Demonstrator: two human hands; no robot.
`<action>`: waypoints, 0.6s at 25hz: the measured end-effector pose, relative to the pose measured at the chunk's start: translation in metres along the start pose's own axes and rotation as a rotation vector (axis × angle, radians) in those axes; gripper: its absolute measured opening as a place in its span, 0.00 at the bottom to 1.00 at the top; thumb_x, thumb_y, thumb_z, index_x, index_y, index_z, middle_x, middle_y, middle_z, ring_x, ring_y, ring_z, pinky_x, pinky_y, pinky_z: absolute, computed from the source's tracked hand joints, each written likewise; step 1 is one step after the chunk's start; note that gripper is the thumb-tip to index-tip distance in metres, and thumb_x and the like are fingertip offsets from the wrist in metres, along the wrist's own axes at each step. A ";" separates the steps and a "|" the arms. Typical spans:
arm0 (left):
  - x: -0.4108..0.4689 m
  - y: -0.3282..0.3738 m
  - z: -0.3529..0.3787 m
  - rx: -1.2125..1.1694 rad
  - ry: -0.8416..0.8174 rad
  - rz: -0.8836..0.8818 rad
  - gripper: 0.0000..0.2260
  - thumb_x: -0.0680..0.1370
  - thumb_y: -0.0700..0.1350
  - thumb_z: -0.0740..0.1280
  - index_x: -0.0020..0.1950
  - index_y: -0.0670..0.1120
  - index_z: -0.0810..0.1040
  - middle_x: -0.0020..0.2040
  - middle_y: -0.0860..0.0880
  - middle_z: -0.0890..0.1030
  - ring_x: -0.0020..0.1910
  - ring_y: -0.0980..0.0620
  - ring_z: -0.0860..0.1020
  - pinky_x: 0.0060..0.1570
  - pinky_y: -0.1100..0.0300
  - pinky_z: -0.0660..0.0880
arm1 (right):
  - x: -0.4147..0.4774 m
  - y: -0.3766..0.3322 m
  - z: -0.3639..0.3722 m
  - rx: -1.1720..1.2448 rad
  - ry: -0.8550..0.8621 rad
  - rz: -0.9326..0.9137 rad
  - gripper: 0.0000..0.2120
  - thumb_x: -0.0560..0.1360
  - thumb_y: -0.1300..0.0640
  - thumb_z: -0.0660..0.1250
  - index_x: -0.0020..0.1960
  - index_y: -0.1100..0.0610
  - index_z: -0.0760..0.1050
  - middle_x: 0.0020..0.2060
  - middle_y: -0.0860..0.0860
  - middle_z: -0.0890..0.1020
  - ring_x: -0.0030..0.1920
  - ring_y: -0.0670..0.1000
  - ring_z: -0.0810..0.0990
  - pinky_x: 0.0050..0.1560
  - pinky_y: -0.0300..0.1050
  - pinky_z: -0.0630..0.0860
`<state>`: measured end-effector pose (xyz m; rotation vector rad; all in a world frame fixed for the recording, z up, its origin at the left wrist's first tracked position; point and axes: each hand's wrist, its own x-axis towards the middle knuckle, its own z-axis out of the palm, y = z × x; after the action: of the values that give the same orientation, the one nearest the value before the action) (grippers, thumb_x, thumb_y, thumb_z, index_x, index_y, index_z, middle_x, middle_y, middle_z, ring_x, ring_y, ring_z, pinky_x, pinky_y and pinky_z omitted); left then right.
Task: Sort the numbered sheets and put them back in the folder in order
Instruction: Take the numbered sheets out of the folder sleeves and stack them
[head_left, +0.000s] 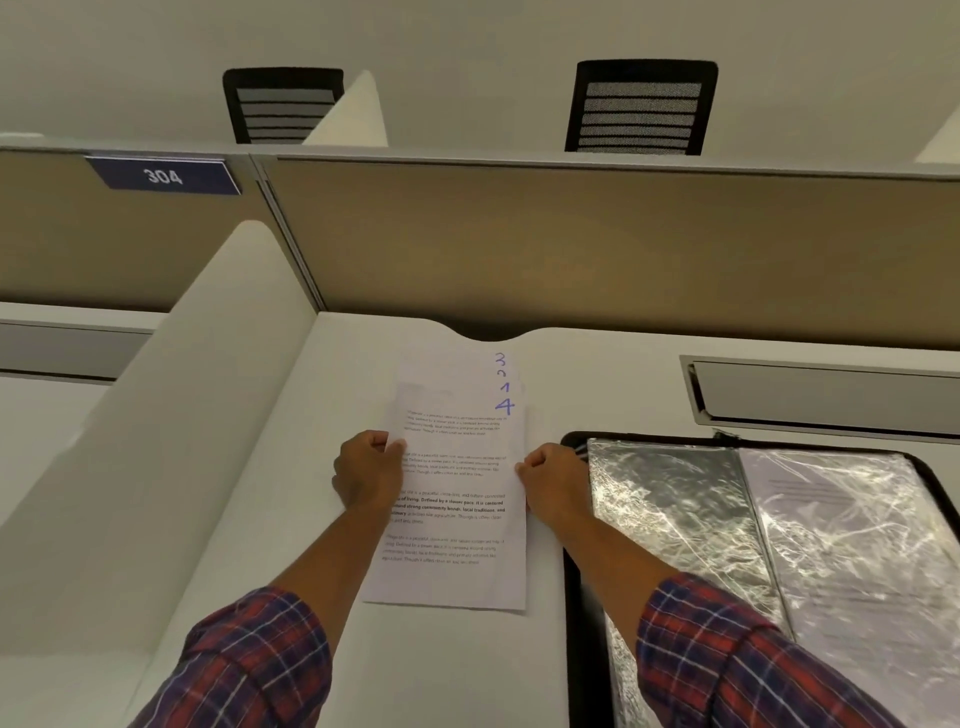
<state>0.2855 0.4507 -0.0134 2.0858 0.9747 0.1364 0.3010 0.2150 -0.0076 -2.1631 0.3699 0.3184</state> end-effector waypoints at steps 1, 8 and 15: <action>0.002 0.000 0.003 0.028 0.004 0.013 0.05 0.78 0.53 0.74 0.45 0.55 0.80 0.43 0.55 0.85 0.45 0.47 0.84 0.58 0.42 0.80 | 0.003 0.001 0.002 -0.019 0.012 -0.006 0.07 0.79 0.58 0.73 0.43 0.58 0.79 0.40 0.50 0.83 0.37 0.45 0.78 0.29 0.29 0.67; 0.007 -0.005 0.010 0.115 0.027 0.063 0.15 0.78 0.51 0.75 0.61 0.47 0.82 0.57 0.47 0.84 0.56 0.43 0.82 0.65 0.40 0.75 | 0.003 0.004 0.007 -0.081 0.029 -0.037 0.07 0.78 0.56 0.73 0.44 0.58 0.78 0.39 0.49 0.80 0.41 0.49 0.80 0.33 0.33 0.68; -0.027 -0.004 0.009 0.453 0.033 0.422 0.26 0.80 0.56 0.70 0.73 0.43 0.73 0.69 0.41 0.76 0.68 0.39 0.73 0.67 0.42 0.70 | -0.025 0.018 -0.013 -0.242 0.050 -0.285 0.17 0.81 0.52 0.68 0.66 0.59 0.73 0.60 0.54 0.76 0.59 0.54 0.76 0.58 0.47 0.74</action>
<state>0.2678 0.4284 -0.0164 2.6978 0.6059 0.1772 0.2721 0.1982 -0.0051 -2.4263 0.0479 0.1536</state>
